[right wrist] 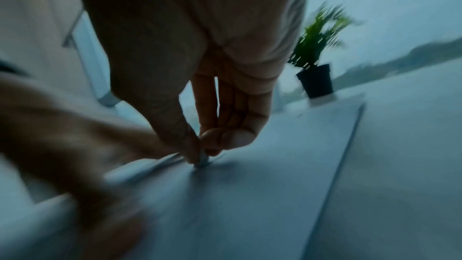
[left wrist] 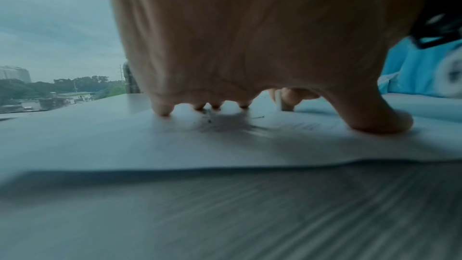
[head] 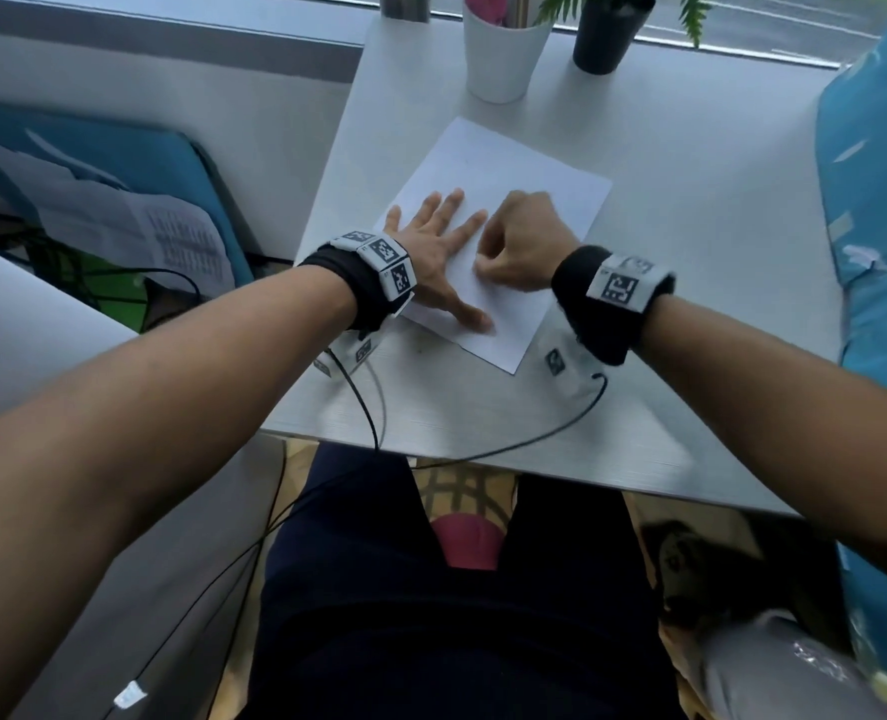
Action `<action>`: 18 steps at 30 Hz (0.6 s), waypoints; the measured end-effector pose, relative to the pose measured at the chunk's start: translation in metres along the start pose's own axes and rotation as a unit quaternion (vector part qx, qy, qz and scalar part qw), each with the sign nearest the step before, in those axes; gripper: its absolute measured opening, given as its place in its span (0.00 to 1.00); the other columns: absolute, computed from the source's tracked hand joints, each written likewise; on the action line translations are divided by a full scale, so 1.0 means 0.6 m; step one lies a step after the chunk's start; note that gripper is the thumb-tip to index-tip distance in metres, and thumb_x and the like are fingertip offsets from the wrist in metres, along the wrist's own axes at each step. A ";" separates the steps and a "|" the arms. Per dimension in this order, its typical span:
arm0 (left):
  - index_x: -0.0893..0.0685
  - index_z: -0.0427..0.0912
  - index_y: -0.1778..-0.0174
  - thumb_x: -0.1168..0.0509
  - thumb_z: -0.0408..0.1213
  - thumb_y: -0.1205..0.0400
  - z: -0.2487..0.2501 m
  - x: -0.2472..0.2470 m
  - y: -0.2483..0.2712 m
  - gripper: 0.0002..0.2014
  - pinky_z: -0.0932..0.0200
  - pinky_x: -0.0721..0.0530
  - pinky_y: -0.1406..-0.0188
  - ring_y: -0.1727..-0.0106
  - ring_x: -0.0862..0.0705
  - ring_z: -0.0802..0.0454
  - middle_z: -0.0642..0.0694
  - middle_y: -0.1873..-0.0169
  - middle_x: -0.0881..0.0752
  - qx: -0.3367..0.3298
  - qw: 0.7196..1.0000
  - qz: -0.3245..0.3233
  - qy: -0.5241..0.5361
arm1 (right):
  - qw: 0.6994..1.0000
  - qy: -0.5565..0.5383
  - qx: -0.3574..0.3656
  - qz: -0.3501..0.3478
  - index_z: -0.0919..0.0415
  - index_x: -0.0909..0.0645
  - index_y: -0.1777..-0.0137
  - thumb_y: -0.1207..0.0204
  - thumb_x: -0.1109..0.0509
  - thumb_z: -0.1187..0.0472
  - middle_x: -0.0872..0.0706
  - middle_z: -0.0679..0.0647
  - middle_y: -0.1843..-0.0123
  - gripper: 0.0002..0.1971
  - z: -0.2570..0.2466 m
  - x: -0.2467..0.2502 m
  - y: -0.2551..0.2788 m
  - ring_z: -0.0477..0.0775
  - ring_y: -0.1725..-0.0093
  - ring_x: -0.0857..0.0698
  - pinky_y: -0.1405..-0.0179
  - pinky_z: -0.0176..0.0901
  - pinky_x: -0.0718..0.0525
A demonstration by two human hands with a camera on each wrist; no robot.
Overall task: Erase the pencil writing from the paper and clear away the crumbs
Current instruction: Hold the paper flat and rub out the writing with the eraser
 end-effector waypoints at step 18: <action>0.70 0.60 0.17 0.36 0.86 0.49 0.004 0.005 0.007 0.73 0.33 0.66 0.19 0.16 0.71 0.47 0.50 0.17 0.73 0.007 1.000 -0.009 -0.003 | 0.999 -0.001 -0.028 0.024 0.60 0.10 0.64 0.35 0.23 0.58 0.12 0.53 0.66 0.05 0.007 0.020 -0.022 0.49 0.64 0.16 0.60 0.35 0.18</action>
Point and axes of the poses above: each hand's wrist, its own y-axis away from the middle knuckle, its own x-axis out of the back of the hand, z = x × y, the point moved 10 cm from there along -y, towards the middle knuckle
